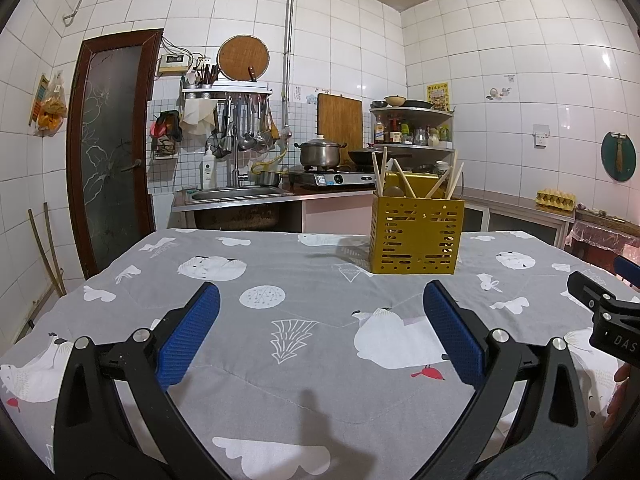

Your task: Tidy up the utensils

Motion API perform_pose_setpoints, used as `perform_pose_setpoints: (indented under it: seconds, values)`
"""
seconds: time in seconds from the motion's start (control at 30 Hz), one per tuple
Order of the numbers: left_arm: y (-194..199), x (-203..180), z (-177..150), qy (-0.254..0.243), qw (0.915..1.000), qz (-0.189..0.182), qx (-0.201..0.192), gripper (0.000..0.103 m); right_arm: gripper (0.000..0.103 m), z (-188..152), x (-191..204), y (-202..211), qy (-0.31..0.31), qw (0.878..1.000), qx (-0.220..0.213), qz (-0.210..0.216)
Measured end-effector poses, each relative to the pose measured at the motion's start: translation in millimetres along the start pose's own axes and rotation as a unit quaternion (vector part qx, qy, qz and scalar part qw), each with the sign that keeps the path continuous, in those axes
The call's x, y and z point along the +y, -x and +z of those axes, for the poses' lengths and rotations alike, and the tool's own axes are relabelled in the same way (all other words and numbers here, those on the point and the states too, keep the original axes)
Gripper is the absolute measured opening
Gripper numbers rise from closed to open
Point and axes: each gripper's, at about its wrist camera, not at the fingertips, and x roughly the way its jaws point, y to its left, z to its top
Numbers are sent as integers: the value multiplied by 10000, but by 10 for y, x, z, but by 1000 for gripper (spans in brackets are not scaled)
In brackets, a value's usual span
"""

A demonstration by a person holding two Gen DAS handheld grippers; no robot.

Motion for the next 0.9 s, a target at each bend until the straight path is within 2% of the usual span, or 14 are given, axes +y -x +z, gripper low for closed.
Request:
perform_pose_setpoints:
  seconds: [0.9]
  values:
    - [13, -22, 35, -13, 10000, 3, -32, 98, 99, 3, 3, -4, -6, 10000, -4, -6]
